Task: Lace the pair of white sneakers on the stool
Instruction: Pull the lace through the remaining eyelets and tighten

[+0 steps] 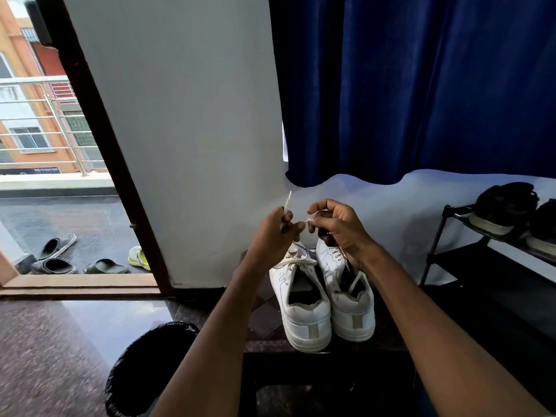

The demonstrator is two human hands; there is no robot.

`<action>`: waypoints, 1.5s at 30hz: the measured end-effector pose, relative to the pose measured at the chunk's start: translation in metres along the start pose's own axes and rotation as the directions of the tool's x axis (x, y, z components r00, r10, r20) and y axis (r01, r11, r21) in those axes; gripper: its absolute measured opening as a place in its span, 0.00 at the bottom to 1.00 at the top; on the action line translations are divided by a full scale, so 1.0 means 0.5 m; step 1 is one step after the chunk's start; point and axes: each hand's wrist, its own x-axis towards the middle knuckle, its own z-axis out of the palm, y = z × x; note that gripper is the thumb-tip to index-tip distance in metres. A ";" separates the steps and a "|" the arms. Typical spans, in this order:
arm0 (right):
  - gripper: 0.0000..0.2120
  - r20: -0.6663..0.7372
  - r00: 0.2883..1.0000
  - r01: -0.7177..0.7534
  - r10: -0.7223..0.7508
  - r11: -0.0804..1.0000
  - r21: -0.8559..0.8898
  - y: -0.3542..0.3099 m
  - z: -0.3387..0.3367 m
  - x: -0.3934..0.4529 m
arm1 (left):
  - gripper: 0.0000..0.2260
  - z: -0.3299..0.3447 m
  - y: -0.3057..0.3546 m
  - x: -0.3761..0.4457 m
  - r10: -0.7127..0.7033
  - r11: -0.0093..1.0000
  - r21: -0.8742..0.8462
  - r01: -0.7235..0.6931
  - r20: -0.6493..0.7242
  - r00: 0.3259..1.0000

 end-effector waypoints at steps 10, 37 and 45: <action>0.14 -0.038 0.998 -0.030 0.051 0.910 0.413 -0.002 -0.019 0.010 | 0.07 -0.038 -0.018 -0.017 -0.169 0.812 0.545 0.209 -0.122 0.978; 0.04 -0.281 0.949 0.130 -0.146 0.989 -0.075 0.034 0.056 -0.002 | 0.03 -0.020 0.054 -0.035 -0.047 0.970 -0.242 0.025 -0.086 0.995; 0.02 -0.316 0.946 0.096 -0.075 0.994 0.051 0.039 0.071 -0.001 | 0.01 -0.024 0.044 -0.032 -0.145 0.962 -0.244 0.119 -0.093 0.985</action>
